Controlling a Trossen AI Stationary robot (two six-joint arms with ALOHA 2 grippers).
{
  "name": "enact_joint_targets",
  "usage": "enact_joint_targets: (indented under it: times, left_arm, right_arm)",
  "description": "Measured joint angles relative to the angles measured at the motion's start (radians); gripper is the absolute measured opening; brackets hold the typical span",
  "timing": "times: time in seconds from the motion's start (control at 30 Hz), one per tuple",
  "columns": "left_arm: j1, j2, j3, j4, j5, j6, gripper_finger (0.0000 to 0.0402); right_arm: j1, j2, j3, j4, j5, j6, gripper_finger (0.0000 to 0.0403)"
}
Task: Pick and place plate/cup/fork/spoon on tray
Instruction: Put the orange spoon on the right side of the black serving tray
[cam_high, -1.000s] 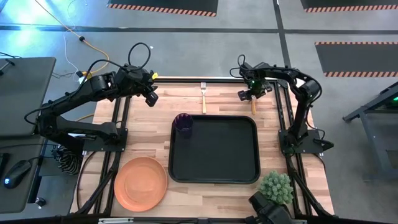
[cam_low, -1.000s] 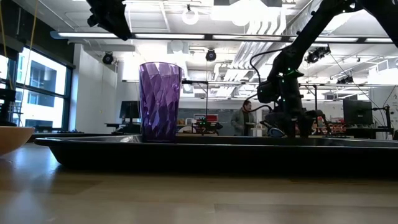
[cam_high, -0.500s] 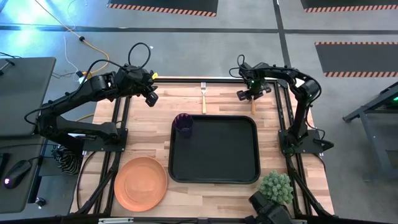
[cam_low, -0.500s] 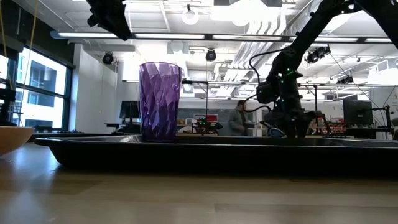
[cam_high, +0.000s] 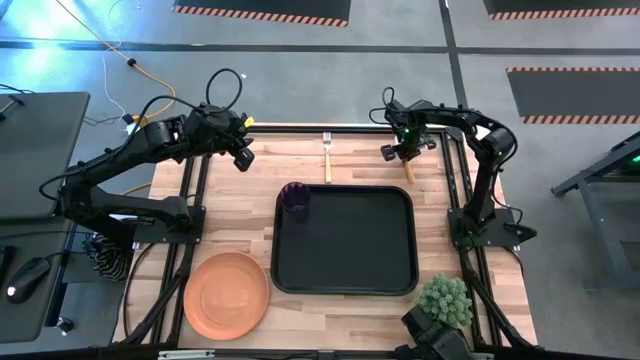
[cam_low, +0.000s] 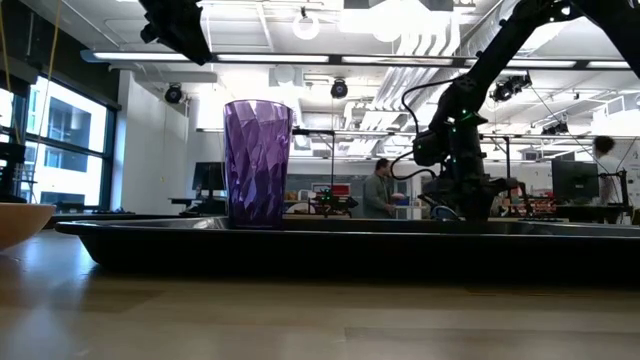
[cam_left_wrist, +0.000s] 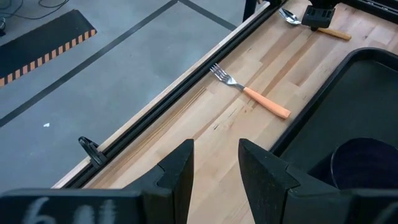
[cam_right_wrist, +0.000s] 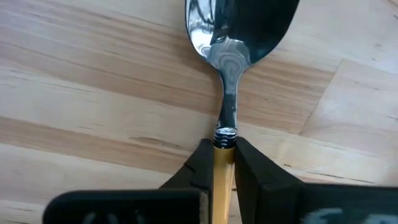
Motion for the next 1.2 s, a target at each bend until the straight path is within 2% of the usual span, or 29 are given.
enact_joint_targets:
  times: [0.37, 0.67, 0.97, 1.2]
  left_arm:
    - [0.0, 0.0, 0.0, 0.0, 0.0, 0.0, 0.0117]
    - [0.0, 0.0, 0.0, 0.0, 0.0, 0.0, 0.0117]
    - [0.0, 0.0, 0.0, 0.0, 0.0, 0.0, 0.0117]
    - [0.0, 0.0, 0.0, 0.0, 0.0, 0.002, 0.0117]
  right_arm:
    - [-0.001, -0.063, -0.007, -0.019, 0.02, 0.02, 0.0014]
    - [0.006, -0.161, -0.005, -0.05, -0.028, 0.03, 0.0013]
    - [0.063, -0.367, -0.004, -0.104, -0.066, 0.081, 0.0007]
    - [0.121, -0.545, -0.003, -0.152, -0.053, 0.224, 0.0007]
